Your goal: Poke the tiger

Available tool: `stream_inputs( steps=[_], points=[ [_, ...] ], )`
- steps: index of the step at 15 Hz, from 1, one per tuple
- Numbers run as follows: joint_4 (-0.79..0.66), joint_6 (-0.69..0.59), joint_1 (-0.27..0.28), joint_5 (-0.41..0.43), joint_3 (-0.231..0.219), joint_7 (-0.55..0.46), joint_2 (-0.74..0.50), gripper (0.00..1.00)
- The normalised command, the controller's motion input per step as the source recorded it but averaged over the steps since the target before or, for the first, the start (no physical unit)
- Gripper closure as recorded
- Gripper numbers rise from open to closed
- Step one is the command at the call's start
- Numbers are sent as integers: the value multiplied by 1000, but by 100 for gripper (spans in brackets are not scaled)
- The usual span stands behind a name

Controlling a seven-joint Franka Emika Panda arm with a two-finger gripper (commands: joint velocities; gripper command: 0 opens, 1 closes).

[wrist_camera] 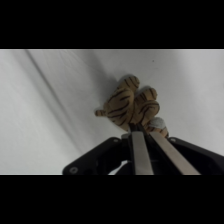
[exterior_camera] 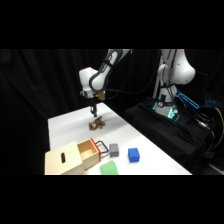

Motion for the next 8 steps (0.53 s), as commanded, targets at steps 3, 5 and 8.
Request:
stream_inputs(
  steps=[3,5,8],
  points=[
    [96,221,-117,162,144,-149,236,91],
    [168,156,-122,132,130,-126,267,91],
    [189,106,-110,99,106,-94,250,92]
  ],
)
